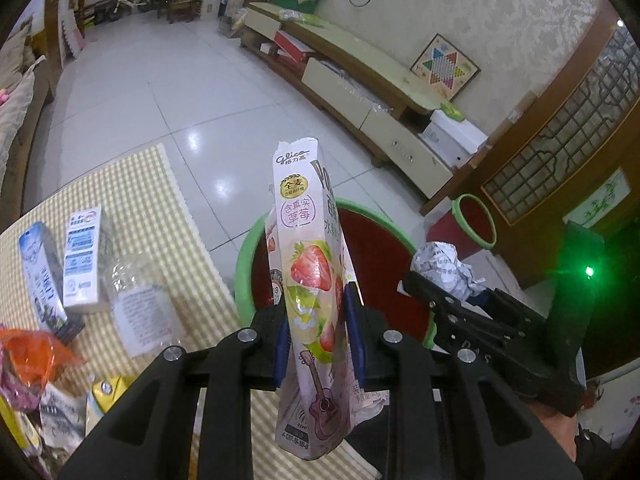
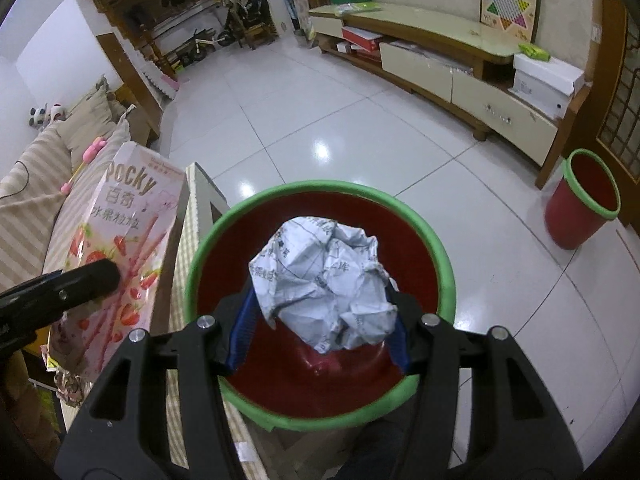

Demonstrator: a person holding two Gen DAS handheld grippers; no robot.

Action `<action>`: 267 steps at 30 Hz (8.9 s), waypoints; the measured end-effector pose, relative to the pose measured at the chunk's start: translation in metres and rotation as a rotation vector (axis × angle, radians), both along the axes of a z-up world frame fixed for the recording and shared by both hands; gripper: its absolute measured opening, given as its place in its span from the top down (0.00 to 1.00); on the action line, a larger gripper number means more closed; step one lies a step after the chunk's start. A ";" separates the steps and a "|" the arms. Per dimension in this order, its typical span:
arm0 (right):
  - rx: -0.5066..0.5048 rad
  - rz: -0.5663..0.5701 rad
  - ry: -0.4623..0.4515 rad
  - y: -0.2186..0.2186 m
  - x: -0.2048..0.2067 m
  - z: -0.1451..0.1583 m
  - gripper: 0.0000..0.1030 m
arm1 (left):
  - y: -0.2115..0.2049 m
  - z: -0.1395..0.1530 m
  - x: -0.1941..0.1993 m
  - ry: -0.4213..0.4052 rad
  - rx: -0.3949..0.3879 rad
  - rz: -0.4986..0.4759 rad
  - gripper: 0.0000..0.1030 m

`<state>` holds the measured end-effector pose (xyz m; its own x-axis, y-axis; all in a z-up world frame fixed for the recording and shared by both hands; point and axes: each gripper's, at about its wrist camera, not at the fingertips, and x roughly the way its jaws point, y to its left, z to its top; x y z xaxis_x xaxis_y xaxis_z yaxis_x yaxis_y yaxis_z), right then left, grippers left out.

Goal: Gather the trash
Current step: 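Carry the Pocky box with the left tool while the right tool carries the paper ball over the green bin, then open the left tool dropping the Pocky box while the right tool drops the paper ball into the bin, then move both open tools back over the trash on the table, then grasp the yellow iced-tea carton with the right tool while the left tool grasps a yellow wrapper, then carry the yellow wrapper with the left tool while the right tool carries the carton over the bin, then open the left tool releasing the wrapper while the right tool releases the carton into the bin, then move both tools back to the table, left tool toward the crumpled paper pile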

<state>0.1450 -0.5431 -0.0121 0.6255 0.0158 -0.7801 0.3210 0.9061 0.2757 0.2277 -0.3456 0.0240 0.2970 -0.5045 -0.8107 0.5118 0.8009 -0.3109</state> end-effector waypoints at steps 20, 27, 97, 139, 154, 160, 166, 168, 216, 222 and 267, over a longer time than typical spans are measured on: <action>0.045 -0.006 0.046 -0.007 0.012 -0.019 0.22 | -0.027 -0.013 0.033 0.025 0.021 -0.015 0.38; 0.025 -0.003 0.046 -0.002 0.007 -0.012 0.09 | -0.007 -0.001 0.031 0.014 -0.004 0.040 0.20; -0.145 0.463 0.144 0.284 -0.004 -0.017 0.08 | 0.404 -0.041 -0.057 0.192 -0.166 0.730 0.09; -0.021 0.454 0.174 0.269 -0.006 -0.016 0.67 | 0.374 -0.033 -0.026 0.144 -0.114 0.668 0.75; 0.005 0.447 0.088 0.259 -0.027 0.020 0.67 | 0.344 0.016 -0.073 0.010 -0.013 0.556 0.75; 0.007 0.440 0.058 0.253 -0.032 0.032 0.67 | 0.330 0.023 -0.082 0.002 0.001 0.524 0.75; 0.013 0.431 0.038 0.247 -0.033 0.038 0.67 | 0.316 0.029 -0.088 -0.007 0.010 0.496 0.75; 0.015 0.428 0.032 0.243 -0.033 0.040 0.67 | 0.311 0.029 -0.088 -0.008 0.013 0.489 0.75; 0.111 0.015 0.034 -0.007 -0.002 0.008 0.67 | -0.010 0.015 0.008 0.071 0.007 -0.057 0.74; 0.118 0.004 0.054 -0.012 0.002 -0.001 0.67 | -0.021 0.000 0.013 0.094 0.030 -0.066 0.73; -0.082 0.158 -0.007 0.186 -0.026 0.054 0.05 | 0.279 0.079 -0.057 -0.206 -0.033 0.275 0.08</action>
